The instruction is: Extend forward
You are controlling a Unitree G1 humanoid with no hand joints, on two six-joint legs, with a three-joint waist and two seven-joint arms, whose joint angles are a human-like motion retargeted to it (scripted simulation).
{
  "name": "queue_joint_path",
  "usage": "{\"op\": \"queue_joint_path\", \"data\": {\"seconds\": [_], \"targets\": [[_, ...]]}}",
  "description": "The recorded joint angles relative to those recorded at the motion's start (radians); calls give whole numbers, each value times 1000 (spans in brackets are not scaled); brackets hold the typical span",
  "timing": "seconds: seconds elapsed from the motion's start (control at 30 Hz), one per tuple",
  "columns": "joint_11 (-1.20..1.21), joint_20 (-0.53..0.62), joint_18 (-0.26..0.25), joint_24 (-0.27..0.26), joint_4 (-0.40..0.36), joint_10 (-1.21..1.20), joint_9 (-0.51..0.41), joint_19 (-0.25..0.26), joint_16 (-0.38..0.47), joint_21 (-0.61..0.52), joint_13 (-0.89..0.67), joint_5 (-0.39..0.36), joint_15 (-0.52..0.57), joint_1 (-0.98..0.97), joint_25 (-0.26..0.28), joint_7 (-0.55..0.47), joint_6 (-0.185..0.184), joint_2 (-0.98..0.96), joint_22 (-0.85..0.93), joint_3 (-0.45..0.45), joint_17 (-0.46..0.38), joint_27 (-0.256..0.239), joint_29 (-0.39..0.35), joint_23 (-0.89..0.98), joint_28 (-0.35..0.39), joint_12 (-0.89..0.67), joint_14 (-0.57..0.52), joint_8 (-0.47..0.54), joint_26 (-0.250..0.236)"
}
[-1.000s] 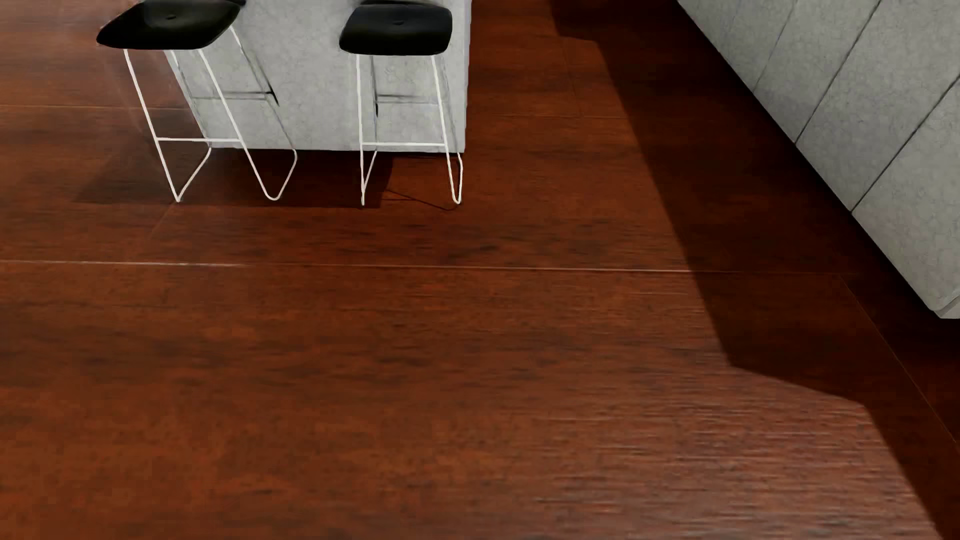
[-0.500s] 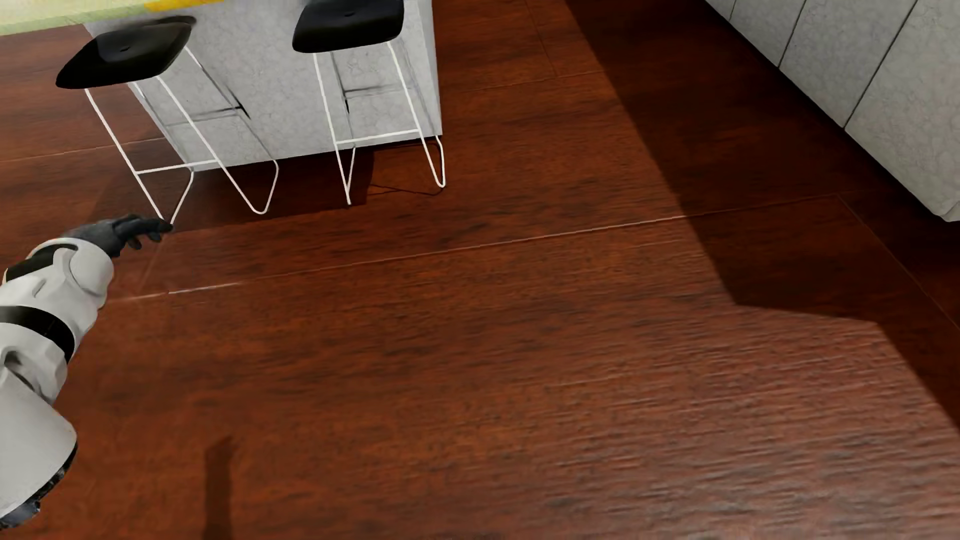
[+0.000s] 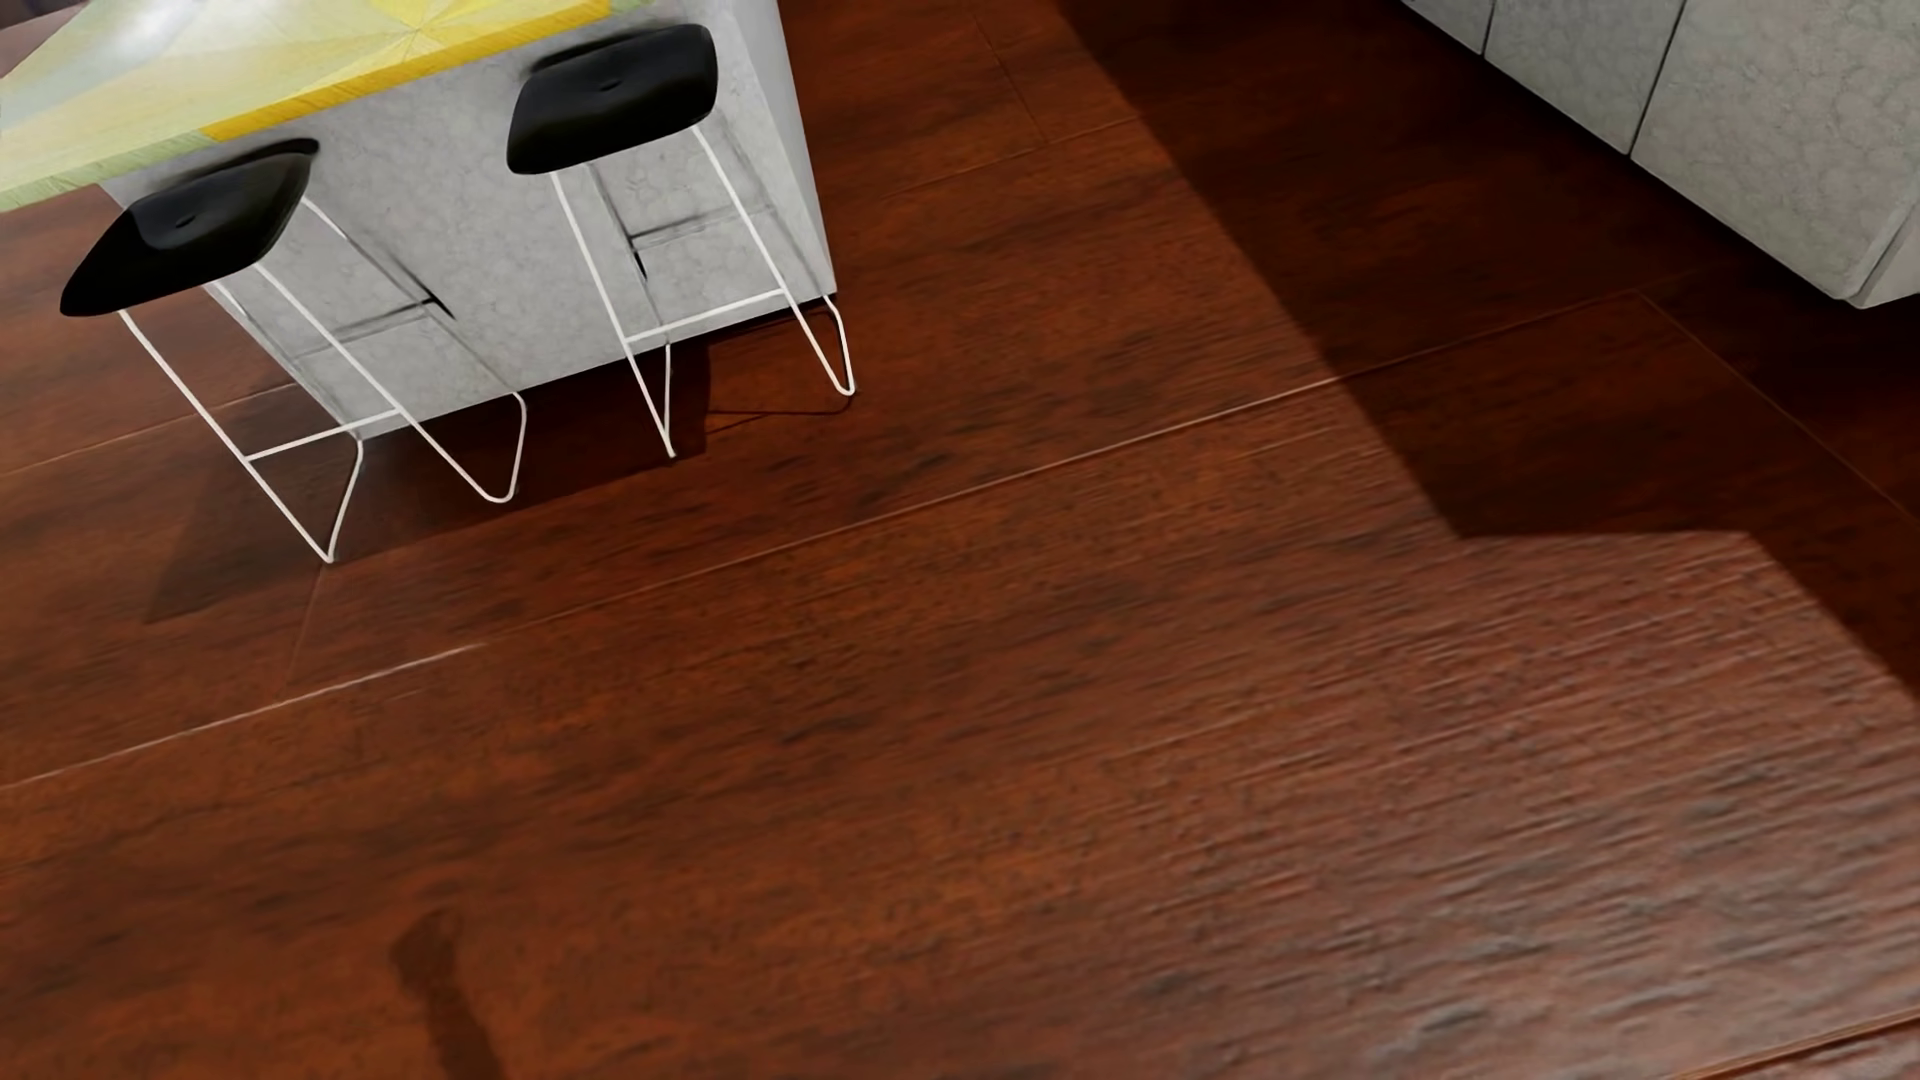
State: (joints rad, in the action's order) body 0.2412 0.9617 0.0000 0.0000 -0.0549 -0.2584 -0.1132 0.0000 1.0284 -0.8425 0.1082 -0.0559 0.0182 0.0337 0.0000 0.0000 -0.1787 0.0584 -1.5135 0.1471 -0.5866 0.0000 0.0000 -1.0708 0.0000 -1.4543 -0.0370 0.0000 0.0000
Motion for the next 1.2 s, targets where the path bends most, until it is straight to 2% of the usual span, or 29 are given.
{"op": "queue_joint_path", "data": {"seconds": [0.83, 0.87, 1.0, 1.03, 1.07, 1.1, 1.2], "targets": [[0, 0, 0, 0, 5, 1, 12, 0, 8, 4, 16, -5, -7, 16, 0, 0, 12, 15, 6, 10, -5, 0, 0, -1, 0, 3, 14, 0, 0], [-1, 0, 0, 0, 5, 1, 12, 0, 8, -32, 9, -6, -7, 16, 0, 0, 14, 15, 5, 8, -7, 0, 0, -6, 0, 5, 14, 0, 0], [-3, 0, 0, 0, 5, 3, 14, 0, 11, 3, 14, -6, -7, 18, 0, 0, 12, 16, 7, 5, -5, 0, 0, -1, 0, -1, 14, 0, 0], [-2, 0, 0, 0, 4, 4, 14, 0, 12, -30, 5, -6, -8, 19, 0, 0, 12, 16, 7, 3, -7, 0, 0, -6, 0, -1, 15, 0, 0], [-3, 0, 0, 0, 4, 4, 14, 0, 13, 4, 11, -6, -8, 19, 0, 0, 11, 16, 7, 3, -5, 0, 0, -1, 0, -3, 14, 0, 0], [-2, 0, 0, 0, 4, 4, 14, 0, 13, -25, 4, -6, -8, 20, 0, 0, 11, 16, 8, 1, -7, 0, 0, -3, 0, -1, 13, 0, 0], [-3, 0, 0, 0, 4, 3, 14, 0, 13, -22, 4, -6, -8, 21, 0, 0, 8, 18, 2, 2, -6, 0, 0, -3, 0, -14, 17, 0, 0]]}}
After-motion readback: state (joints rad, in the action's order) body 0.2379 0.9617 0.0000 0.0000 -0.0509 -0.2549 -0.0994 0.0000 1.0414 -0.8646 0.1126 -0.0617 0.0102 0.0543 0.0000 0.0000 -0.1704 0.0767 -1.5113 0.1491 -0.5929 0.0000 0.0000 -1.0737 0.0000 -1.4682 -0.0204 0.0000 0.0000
